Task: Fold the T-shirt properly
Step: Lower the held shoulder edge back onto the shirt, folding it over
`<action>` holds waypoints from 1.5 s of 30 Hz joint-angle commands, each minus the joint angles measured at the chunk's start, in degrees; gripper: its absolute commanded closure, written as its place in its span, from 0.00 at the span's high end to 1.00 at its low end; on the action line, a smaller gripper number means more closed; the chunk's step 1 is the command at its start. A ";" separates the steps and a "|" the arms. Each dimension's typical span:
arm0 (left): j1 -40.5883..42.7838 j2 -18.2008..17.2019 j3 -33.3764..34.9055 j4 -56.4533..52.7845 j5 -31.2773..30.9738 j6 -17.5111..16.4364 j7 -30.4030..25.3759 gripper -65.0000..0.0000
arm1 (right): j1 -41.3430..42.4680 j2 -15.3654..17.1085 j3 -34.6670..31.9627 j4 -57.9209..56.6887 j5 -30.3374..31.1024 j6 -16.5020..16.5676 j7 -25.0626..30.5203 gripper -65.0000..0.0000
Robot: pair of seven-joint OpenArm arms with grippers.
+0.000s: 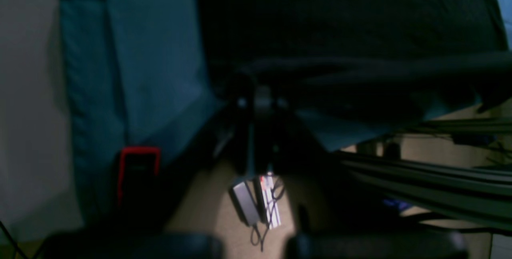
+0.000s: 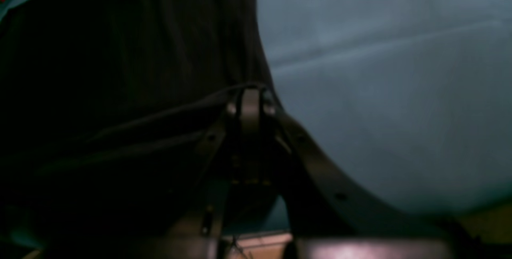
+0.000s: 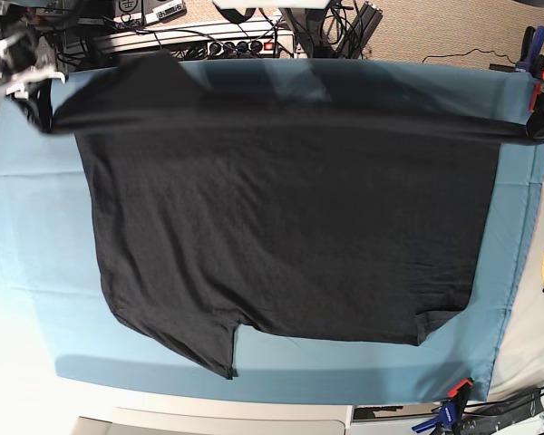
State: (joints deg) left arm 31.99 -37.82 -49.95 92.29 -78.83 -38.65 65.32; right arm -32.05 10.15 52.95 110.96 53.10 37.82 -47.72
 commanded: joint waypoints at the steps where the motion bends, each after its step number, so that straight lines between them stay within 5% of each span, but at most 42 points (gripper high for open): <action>1: -0.20 -1.51 -0.39 0.57 -0.50 -0.22 -1.53 0.00 | 0.63 0.83 -0.74 0.79 -0.42 0.31 1.92 0.00; 10: -4.96 -0.87 12.70 0.44 8.81 -0.15 -6.49 0.00 | 6.60 0.81 -15.13 0.70 -15.63 -3.48 6.88 0.00; 20: -13.77 -1.49 17.57 -0.07 19.30 2.91 -10.97 0.00 | 11.34 0.83 -16.44 0.48 -25.75 -6.38 10.36 0.00; 31: -18.91 -2.89 17.57 -7.19 19.32 4.13 -11.41 0.00 | 20.41 0.98 -16.55 -15.45 -25.11 -5.29 11.13 0.00; 35: -19.89 -3.45 17.57 -9.27 19.47 4.11 -11.63 0.00 | 22.27 0.98 -16.61 -16.37 -24.20 -2.67 11.15 0.00; 45: -20.70 -3.43 17.59 -10.19 24.52 4.92 -14.34 0.00 | 26.91 0.98 -16.65 -20.79 -24.63 -2.71 11.56 0.00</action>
State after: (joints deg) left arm 11.73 -39.55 -31.81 81.45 -54.13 -34.09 52.16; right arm -5.96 10.15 36.14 89.10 27.49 34.96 -38.33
